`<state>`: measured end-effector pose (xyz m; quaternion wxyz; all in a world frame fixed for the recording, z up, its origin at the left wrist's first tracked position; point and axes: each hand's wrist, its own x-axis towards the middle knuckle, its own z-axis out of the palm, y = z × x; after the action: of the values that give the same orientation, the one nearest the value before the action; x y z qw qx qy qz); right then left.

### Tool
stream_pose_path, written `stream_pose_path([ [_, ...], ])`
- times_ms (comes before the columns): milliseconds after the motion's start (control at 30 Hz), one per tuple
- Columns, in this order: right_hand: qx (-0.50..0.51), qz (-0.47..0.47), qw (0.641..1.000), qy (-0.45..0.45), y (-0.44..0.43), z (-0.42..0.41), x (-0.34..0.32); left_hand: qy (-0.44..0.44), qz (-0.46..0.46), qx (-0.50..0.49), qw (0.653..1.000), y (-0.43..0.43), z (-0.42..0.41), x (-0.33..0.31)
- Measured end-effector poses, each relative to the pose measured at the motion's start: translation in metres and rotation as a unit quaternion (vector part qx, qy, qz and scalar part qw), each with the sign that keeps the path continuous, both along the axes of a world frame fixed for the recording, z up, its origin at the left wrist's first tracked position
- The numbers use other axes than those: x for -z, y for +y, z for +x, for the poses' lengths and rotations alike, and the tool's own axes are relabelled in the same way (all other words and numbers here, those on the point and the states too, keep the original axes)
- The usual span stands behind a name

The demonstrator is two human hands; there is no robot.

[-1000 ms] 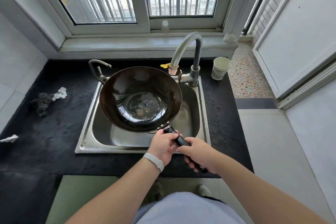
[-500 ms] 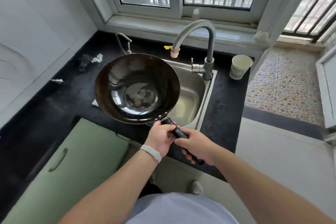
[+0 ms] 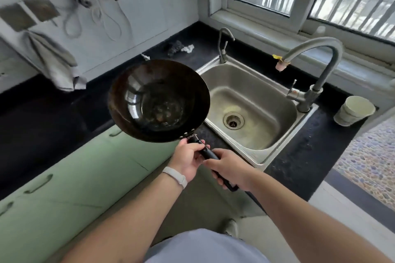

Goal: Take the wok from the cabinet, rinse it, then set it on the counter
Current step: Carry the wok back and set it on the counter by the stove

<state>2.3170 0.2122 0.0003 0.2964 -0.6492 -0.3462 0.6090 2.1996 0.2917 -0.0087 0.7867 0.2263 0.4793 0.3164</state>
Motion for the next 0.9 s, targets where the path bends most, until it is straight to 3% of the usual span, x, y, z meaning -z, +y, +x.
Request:
stream_pose_path([
  [267, -0.101, 0.009, 0.995, -0.020, 0.023, -0.105, -0.016, -0.023, 0.009, -0.106, 0.994, -0.001, -0.120, -0.004],
  [567, -0.211, 0.016, 0.977, -0.034, 0.028, -0.294, -0.017, 0.004, 0.033, -0.221, 0.975, -0.028, -0.317, -0.008],
  [900, -0.350, 0.012, 0.936, -0.032, 0.024, -0.490, -0.019, 0.004, 0.033, -0.363, 0.931, -0.077, -0.515, -0.009],
])
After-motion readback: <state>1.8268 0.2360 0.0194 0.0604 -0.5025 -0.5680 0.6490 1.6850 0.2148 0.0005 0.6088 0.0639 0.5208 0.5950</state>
